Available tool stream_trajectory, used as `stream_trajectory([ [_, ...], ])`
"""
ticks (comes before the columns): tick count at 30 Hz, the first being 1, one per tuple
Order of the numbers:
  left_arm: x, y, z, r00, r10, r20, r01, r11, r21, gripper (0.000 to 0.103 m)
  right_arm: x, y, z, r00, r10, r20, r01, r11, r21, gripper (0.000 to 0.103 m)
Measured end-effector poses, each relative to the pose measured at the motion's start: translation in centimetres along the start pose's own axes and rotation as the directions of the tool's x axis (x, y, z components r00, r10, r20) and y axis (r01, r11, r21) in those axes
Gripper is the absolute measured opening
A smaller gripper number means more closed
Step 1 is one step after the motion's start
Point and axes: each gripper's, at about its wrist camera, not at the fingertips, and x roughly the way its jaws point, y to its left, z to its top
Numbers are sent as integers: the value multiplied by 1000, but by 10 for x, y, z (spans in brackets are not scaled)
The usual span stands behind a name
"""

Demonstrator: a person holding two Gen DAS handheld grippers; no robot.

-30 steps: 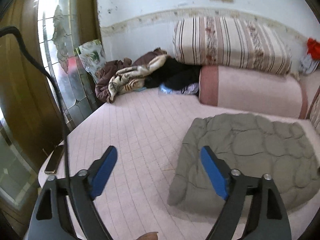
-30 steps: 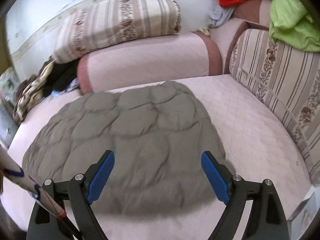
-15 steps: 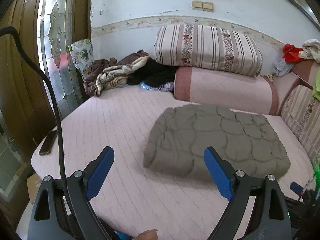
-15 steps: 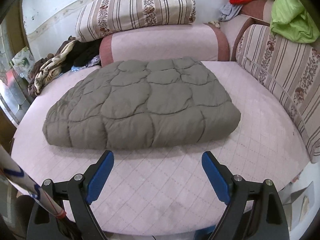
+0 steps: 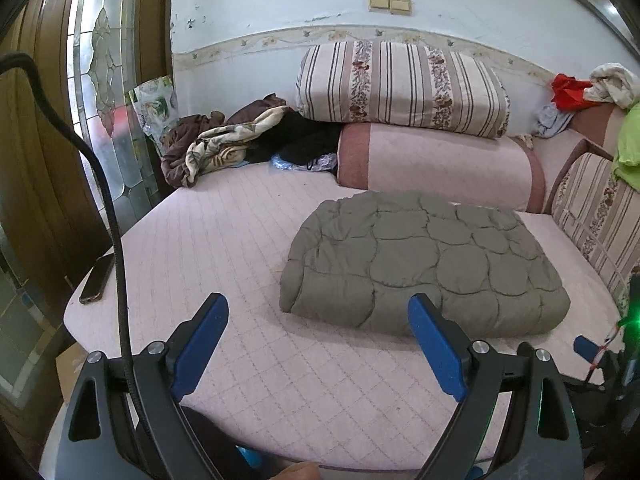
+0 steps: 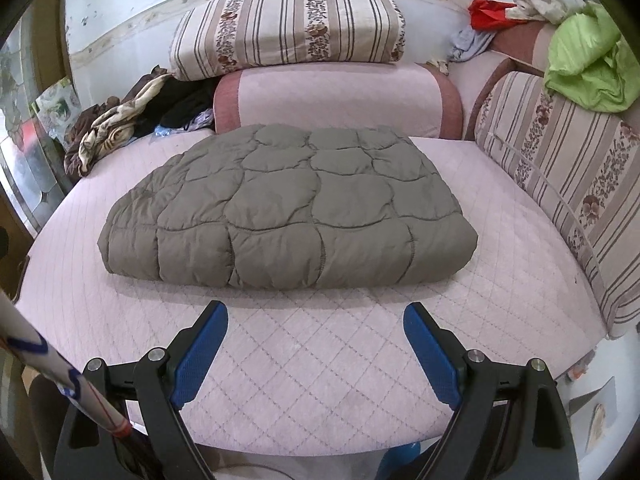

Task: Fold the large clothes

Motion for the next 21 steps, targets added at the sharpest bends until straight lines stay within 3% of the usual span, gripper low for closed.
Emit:
stream_trajectory([
  [9, -7, -1, -2, 1000, -27, 11, 27, 1000, 8, 91, -6, 12, -2, 1000, -1, 13, 1, 999, -36, 92],
  [21, 2, -11, -10, 1000, 3, -25, -2, 998, 55, 91, -8, 22, -4, 999, -21, 27, 23, 997, -67, 92],
])
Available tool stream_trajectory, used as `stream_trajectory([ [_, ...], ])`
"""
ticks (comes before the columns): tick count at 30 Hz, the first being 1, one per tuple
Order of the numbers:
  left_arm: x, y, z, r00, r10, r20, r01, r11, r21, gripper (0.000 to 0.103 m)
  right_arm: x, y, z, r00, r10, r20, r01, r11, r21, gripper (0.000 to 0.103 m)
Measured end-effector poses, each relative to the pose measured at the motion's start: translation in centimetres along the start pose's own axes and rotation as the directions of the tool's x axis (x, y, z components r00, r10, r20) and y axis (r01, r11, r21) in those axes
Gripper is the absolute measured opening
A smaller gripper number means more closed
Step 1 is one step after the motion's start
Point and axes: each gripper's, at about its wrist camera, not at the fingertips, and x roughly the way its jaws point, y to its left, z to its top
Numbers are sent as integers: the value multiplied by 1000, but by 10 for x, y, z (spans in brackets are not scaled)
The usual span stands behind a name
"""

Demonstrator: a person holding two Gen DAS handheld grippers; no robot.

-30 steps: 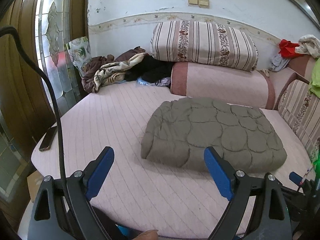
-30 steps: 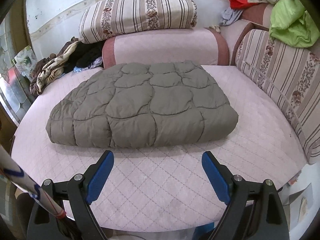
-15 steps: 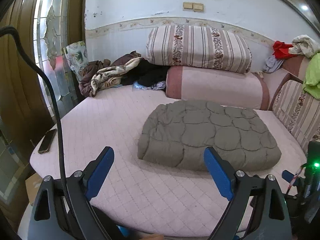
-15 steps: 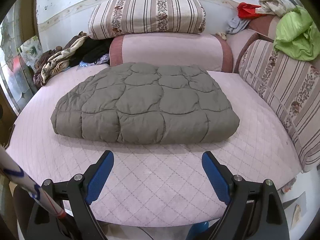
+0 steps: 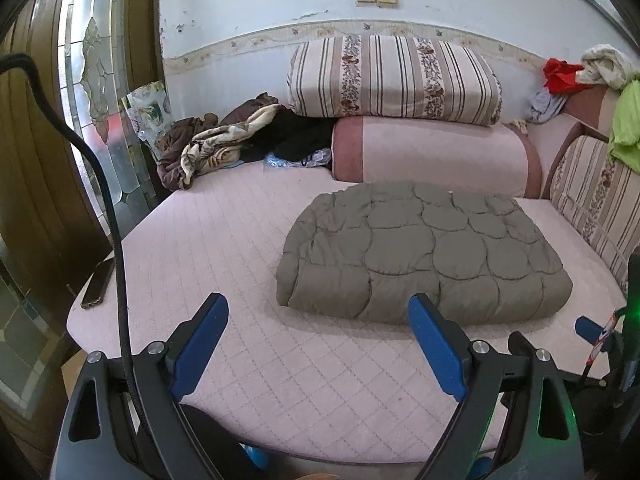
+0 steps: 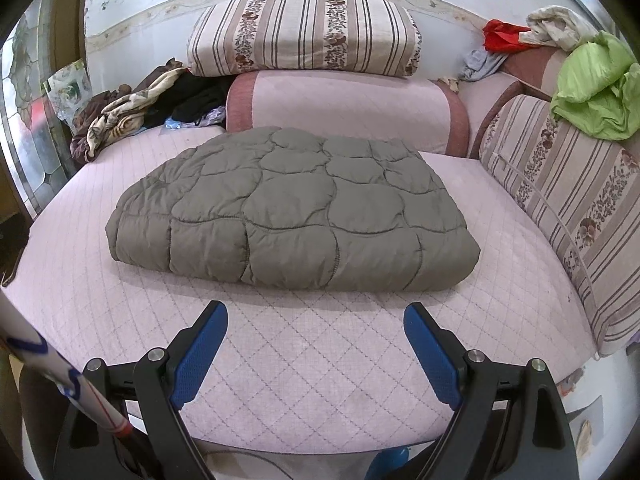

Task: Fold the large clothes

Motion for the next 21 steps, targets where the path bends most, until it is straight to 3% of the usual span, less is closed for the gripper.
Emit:
stream_trajectory([
  [21, 30, -6, -11, 995, -7, -99, 8, 1000, 12, 91, 20, 1, -2, 999, -13, -50, 12, 1000, -8, 93],
])
